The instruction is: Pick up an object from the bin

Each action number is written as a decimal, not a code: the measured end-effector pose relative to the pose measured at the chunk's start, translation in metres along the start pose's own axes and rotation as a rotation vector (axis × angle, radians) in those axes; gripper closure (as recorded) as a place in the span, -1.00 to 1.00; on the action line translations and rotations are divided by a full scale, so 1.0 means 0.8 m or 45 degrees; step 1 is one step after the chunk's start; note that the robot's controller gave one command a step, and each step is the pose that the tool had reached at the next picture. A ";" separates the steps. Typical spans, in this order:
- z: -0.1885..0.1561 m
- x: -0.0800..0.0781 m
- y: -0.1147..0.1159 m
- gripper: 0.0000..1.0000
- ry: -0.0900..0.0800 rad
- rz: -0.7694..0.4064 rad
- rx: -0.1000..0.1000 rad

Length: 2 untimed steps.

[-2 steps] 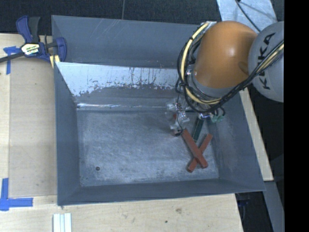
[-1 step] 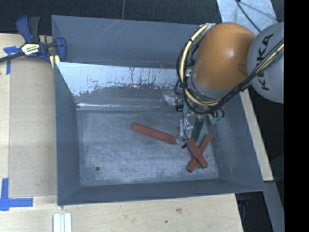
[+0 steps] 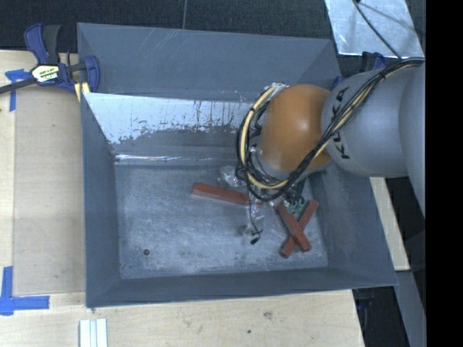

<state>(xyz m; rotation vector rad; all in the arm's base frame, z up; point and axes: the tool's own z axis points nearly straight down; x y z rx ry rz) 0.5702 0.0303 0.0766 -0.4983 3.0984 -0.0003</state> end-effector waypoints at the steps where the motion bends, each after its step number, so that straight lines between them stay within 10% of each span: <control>1: -0.001 -0.001 0.000 1.00 -0.002 0.000 0.000; 2: -0.199 -0.030 0.006 1.00 -0.012 0.076 0.003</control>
Offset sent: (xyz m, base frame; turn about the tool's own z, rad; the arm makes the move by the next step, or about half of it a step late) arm 0.0000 0.0000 0.0000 0.0000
